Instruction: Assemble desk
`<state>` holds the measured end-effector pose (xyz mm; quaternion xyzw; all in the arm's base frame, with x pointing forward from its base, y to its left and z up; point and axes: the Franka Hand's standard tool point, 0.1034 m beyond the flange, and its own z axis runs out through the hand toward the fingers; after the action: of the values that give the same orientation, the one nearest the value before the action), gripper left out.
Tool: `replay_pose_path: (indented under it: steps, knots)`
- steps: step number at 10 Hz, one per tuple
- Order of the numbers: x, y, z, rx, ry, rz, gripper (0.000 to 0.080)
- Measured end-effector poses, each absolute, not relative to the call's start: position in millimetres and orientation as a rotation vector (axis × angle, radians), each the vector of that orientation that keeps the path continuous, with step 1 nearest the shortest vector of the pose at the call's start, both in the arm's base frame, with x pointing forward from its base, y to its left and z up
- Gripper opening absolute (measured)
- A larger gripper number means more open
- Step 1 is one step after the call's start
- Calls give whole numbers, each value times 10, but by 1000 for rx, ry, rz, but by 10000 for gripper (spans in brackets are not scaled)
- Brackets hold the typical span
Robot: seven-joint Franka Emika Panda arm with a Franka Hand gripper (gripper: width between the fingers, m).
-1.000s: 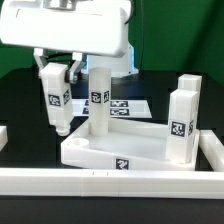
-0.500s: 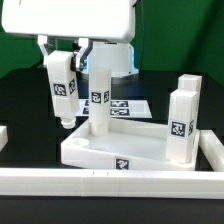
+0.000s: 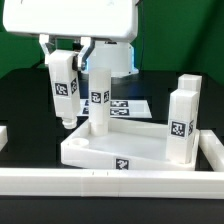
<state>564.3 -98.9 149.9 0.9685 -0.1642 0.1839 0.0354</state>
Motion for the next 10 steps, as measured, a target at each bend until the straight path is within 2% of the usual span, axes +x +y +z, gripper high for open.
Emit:
replay_pose_path:
  steps: [2, 3, 4, 10]
  knots:
    - [5696, -913, 1508, 2965, -484, 613, 291]
    - [5772, -916, 1572, 2885, -446, 804, 291]
    - [5724, -884, 1497, 2892, -437, 780, 291]
    - [5727, -722, 1442, 2909, -389, 761, 291]
